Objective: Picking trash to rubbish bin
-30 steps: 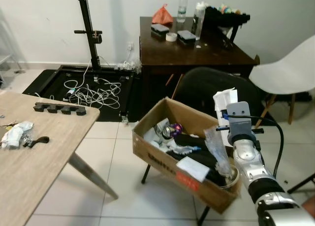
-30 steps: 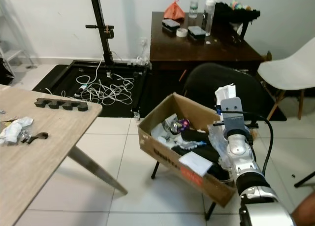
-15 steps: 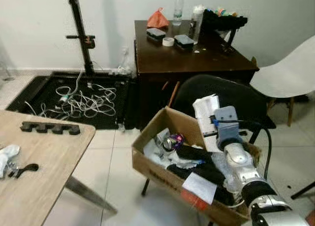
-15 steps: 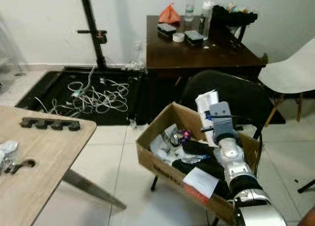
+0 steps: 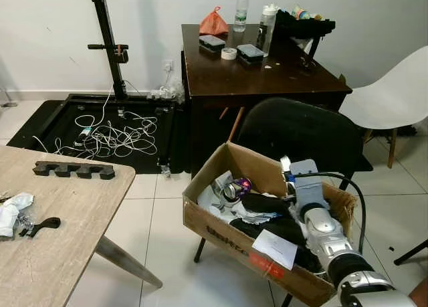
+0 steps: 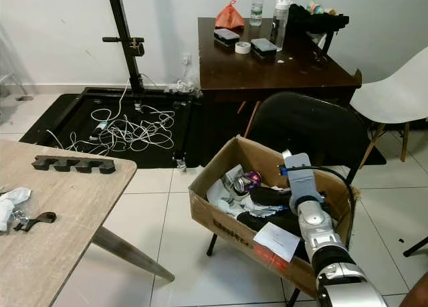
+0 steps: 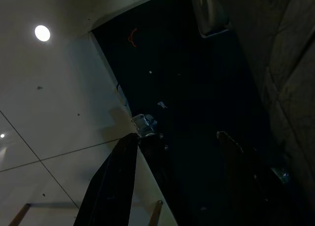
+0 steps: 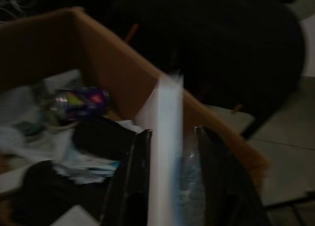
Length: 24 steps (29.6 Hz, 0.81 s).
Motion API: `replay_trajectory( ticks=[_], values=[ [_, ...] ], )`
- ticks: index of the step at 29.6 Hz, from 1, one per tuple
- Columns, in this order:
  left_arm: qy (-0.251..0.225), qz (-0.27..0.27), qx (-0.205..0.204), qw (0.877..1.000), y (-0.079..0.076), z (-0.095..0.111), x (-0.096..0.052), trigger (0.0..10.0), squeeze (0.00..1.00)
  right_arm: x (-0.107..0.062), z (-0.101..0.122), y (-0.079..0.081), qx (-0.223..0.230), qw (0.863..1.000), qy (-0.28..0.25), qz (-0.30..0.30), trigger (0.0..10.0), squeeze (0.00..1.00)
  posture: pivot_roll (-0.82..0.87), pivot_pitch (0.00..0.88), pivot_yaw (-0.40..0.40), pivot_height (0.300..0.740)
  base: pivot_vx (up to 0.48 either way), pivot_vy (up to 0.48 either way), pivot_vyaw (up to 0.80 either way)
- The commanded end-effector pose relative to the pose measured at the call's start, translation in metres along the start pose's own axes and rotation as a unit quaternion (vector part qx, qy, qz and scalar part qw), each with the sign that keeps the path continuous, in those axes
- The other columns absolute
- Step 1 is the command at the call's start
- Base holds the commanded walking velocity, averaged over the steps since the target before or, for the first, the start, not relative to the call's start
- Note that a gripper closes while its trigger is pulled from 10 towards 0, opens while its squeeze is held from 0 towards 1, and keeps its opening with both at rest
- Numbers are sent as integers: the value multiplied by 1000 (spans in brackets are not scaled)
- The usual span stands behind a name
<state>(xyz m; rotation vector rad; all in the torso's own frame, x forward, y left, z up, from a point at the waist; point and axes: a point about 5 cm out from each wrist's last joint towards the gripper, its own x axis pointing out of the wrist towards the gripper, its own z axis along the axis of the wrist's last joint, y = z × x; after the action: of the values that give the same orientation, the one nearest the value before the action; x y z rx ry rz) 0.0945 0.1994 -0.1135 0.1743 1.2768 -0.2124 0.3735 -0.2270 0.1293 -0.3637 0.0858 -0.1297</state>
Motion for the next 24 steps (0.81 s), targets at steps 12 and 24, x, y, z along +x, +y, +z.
replay_trajectory(
  ticks=[12, 24],
  values=[
    [-18, 3, -5, 1000, 1, 6, 0, 10000, 0, -2, 52, 32, 107, 976, -151, 114, 10000, 0, -58, 166, 30, 740, 0, 0, 0],
    [-23, 9, -16, 1000, 1, 7, 0, 10000, 0, -35, 58, 112, 93, 900, -171, 389, 10000, 0, -55, 161, 23, 740, 0, 0, 0]
  ],
)
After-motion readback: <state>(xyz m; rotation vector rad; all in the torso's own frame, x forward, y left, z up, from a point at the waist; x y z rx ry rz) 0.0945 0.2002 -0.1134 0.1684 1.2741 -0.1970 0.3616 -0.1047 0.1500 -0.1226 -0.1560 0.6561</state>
